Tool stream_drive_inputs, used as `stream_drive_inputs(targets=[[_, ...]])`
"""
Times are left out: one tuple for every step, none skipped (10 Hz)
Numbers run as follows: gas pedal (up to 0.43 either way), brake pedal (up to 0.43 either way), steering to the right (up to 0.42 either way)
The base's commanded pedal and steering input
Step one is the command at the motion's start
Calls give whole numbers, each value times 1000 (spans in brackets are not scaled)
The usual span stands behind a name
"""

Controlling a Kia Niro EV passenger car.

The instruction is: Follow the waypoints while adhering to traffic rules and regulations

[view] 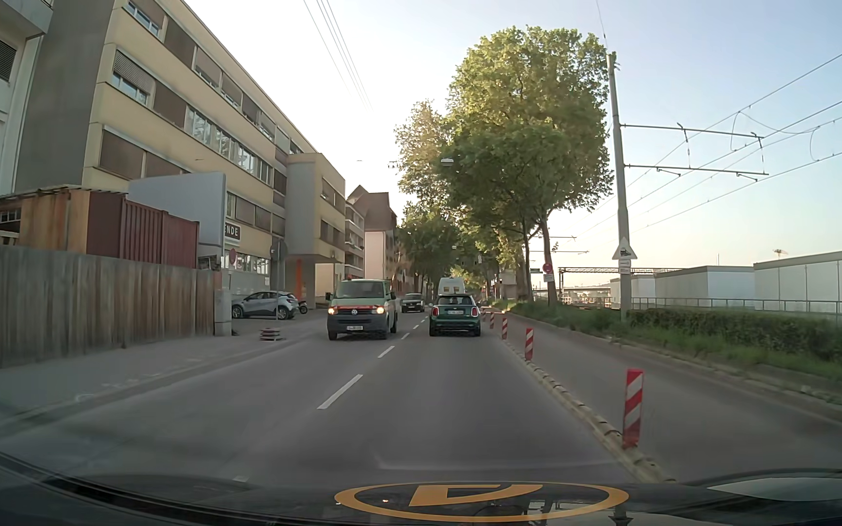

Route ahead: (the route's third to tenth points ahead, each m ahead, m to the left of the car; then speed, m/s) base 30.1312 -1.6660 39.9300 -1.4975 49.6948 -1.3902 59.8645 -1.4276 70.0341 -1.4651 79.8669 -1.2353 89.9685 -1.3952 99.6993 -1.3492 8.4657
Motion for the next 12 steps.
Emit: stream_drive_inputs(targets=[[220, 0, 0], [220, 0, 0], [228, 0, 0], [228, 0, 0], [228, 0, 0], [228, 0, 0], [228, 0, 0], [228, 0, 0], [228, 0, 0], [248, 0, 0], [280, 0, -2], [311, 0, -4]])
